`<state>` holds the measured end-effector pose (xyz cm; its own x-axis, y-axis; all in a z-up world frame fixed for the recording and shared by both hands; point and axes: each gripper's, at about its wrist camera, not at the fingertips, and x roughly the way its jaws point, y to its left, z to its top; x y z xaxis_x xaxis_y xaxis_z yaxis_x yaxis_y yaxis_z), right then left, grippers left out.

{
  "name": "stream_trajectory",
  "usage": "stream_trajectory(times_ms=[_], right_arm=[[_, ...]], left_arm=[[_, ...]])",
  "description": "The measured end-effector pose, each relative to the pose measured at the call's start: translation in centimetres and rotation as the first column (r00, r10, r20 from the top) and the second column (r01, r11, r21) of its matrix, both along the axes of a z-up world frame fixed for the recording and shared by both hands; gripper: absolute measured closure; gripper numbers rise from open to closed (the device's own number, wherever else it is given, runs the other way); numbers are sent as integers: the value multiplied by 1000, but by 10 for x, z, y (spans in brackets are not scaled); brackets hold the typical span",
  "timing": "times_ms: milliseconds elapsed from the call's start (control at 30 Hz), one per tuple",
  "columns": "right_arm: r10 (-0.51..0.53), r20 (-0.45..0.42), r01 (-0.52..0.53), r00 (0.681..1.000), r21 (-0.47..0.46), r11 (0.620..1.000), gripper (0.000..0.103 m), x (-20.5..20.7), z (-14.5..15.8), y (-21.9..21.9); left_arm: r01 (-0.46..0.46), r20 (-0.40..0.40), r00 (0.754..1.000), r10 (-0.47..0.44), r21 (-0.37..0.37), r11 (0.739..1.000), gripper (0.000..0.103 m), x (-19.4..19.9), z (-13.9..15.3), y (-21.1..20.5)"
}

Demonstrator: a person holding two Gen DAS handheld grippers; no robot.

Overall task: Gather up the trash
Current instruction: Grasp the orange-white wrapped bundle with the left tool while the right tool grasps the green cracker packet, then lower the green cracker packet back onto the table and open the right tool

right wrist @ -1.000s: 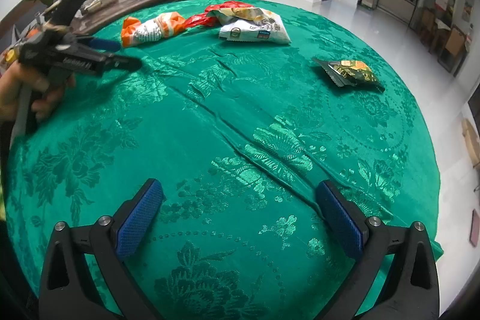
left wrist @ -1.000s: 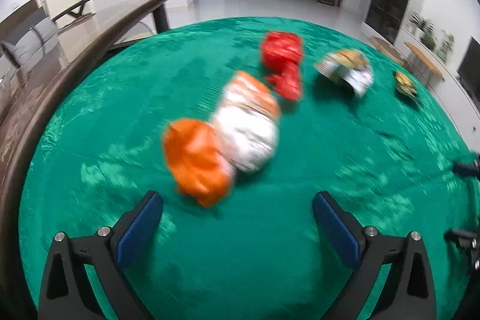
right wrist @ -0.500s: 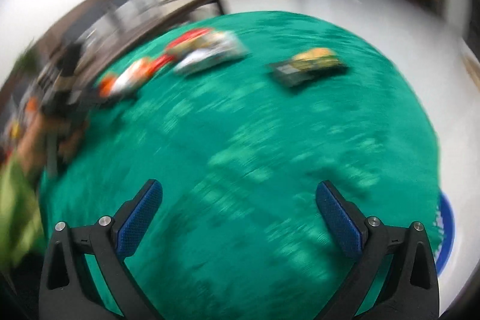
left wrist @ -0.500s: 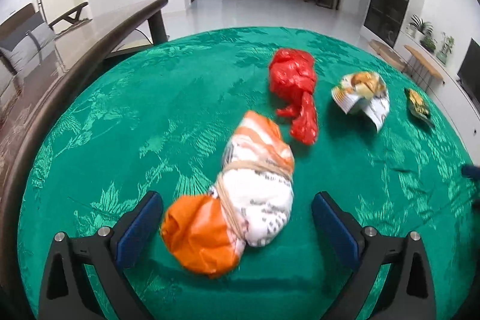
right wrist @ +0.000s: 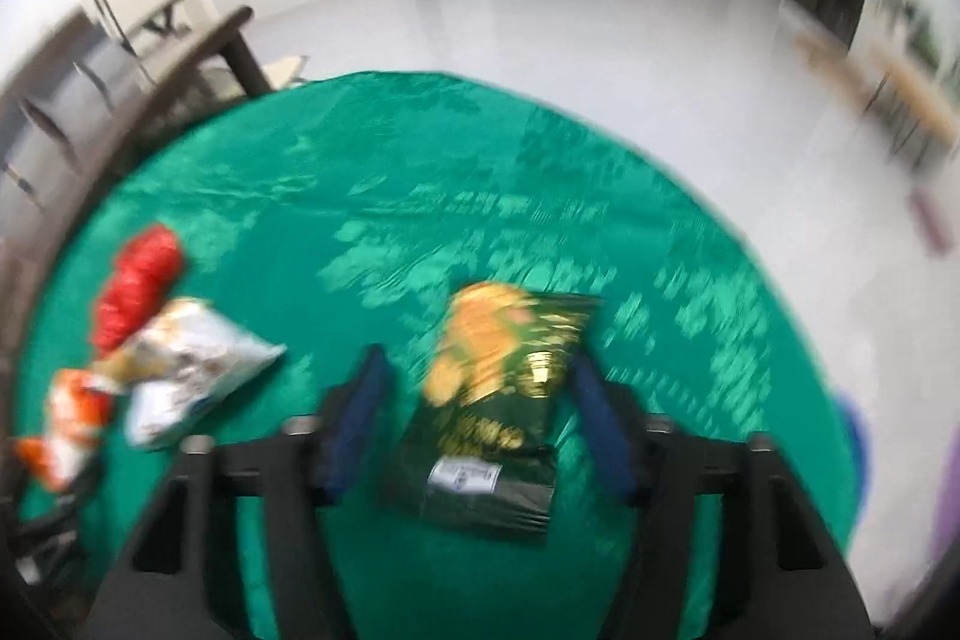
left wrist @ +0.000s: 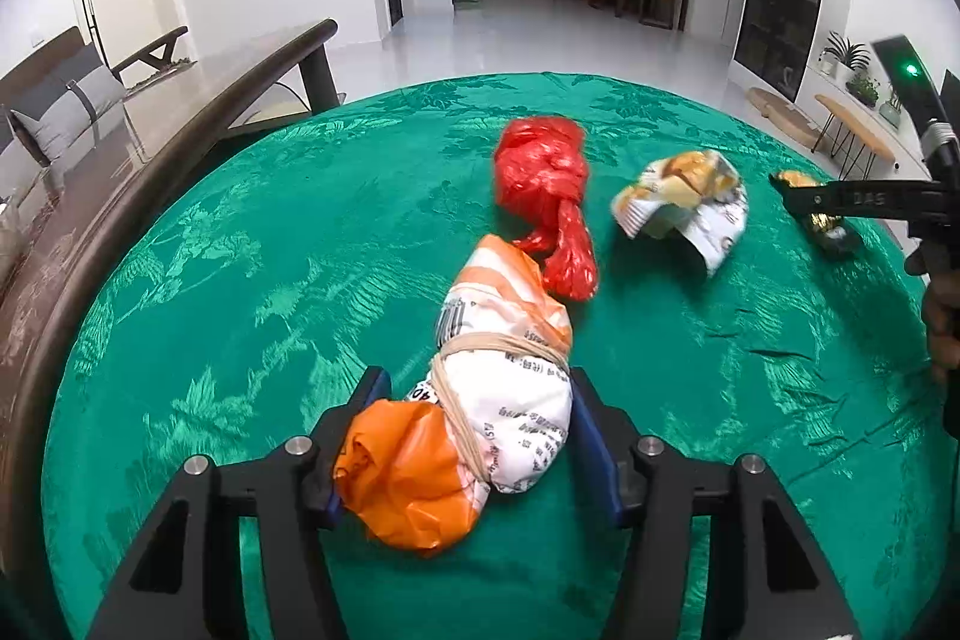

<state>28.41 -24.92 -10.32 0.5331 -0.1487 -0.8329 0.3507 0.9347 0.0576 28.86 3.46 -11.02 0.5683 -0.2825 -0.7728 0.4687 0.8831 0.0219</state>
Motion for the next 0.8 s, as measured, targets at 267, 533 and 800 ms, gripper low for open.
stream_trajectory(times_ms=[267,533,800], right_arm=[[400,71,-402,914,17,916,66,-54,6,34],[696,121,-700,707,-11,714,65,-145,6,90],[705,81,-698,705,-102,709,26,-169,-8,91]], left_arm=[[-50,-4,999,50,-46,998,44,-33,8,0],[-157,-44,987,152,-125,980,44,-107,22,16],[-167,-30,986,166,-52,985,38,-145,4,8]])
